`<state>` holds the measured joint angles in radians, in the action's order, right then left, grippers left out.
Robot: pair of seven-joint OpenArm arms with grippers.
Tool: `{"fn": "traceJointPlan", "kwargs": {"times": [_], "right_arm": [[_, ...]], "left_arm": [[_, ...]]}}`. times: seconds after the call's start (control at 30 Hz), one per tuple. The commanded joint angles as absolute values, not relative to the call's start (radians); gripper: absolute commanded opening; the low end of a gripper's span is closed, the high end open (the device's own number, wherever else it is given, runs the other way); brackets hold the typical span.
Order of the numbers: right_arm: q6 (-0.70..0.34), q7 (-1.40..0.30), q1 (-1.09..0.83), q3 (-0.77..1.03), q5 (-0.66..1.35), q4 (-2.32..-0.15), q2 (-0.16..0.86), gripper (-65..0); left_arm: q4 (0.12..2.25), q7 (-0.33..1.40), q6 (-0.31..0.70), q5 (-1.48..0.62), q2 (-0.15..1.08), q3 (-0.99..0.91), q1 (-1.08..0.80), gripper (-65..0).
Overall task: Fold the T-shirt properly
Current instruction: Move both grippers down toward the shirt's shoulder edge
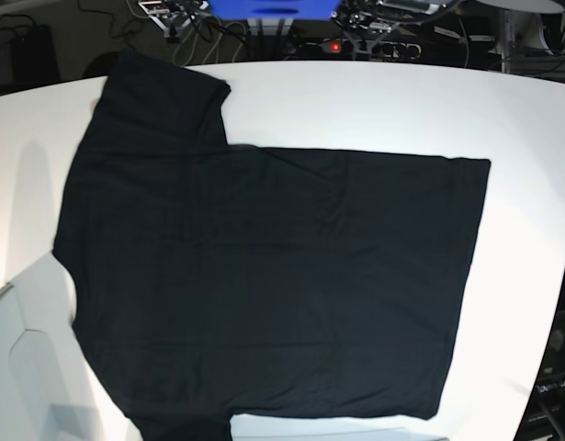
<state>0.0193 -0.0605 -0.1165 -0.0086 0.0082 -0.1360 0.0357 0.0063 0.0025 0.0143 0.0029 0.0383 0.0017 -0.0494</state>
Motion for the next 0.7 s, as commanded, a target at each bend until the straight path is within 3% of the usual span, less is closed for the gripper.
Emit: {"fn": "traceJointPlan", "kwargs": {"times": [0.0, 0.2, 0.67], "right_arm": [[-0.002, -0.065, -0.119, -0.007, 0.012, -0.137, 0.036, -65.0], [-0.002, -0.076, -0.151, -0.012, 0.012, -0.237, 0.036, -65.0], [-0.002, -0.076, -0.154, -0.012, 0.012, -0.237, 0.036, -65.0]], "left_arm": [[0.005, 0.007, 0.002, 0.001, 0.042, 0.001, -0.05, -65.0], [0.005, 0.007, 0.002, 0.001, 0.042, 0.002, -0.05, -65.0], [0.005, 0.008, 0.002, 0.002, 0.044, 0.004, -0.047, -65.0]]}}
